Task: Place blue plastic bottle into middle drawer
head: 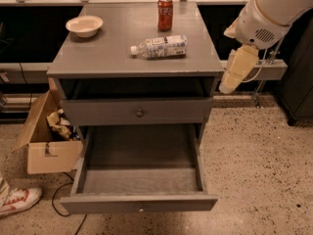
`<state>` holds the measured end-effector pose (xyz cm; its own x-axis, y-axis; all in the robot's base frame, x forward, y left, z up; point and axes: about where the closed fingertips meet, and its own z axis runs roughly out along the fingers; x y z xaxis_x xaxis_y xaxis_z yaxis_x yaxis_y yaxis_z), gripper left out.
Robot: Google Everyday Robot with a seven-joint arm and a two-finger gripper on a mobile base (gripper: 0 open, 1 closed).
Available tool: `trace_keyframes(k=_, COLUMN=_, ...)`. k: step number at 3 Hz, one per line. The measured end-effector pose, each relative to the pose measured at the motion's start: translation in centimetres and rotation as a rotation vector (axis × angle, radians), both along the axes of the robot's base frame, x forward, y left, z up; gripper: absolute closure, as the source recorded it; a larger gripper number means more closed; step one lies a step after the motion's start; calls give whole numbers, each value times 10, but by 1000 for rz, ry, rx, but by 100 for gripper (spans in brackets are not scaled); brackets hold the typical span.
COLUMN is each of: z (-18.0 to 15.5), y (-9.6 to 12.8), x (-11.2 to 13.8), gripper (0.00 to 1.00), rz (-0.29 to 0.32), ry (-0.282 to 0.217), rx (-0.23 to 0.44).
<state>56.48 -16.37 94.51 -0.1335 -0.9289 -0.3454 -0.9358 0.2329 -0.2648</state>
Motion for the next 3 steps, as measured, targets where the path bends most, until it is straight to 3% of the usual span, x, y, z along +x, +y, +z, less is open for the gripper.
trace_keyframes(k=3, z=-24, y=72, x=149, gripper=0, rz=26, ry=-20, rx=131)
